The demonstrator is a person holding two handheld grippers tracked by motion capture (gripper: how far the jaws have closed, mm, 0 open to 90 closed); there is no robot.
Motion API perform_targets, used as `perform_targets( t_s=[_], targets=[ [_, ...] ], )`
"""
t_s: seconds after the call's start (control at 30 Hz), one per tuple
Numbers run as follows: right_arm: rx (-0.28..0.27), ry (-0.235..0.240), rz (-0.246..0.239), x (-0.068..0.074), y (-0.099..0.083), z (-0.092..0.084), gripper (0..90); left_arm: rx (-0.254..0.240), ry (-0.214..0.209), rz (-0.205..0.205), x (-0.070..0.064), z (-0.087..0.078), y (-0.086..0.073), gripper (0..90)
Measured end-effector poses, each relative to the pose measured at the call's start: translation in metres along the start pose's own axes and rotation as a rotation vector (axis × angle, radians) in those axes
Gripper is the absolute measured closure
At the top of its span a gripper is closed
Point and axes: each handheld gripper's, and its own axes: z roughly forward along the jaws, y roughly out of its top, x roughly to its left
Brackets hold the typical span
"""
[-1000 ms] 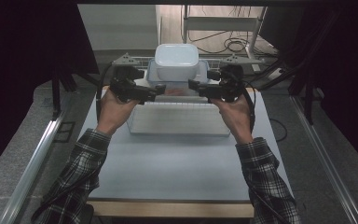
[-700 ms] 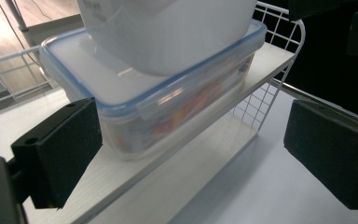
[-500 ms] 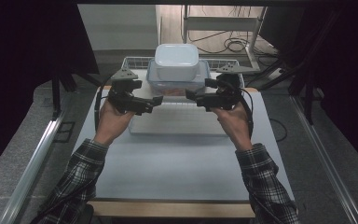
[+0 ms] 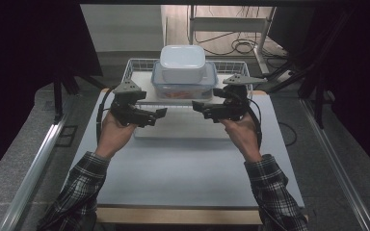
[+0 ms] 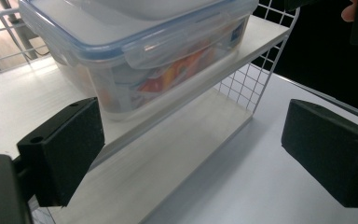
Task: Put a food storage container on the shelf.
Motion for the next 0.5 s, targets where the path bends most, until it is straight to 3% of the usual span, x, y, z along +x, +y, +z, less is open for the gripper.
perform_targets(
  t_s=[0.17,0.5],
  targets=[
    [0.008,-0.002,-0.007,-0.001,-0.006,-0.002,3.4,-0.001,-0.025,-0.002,0.0,0.001,-0.005,5.8],
    [0.027,0.012,-0.017,-0.002,-0.019,-0.005,2.7,0.017,-0.034,0.013,-0.006,0.003,-0.015,4.9]
  ],
)
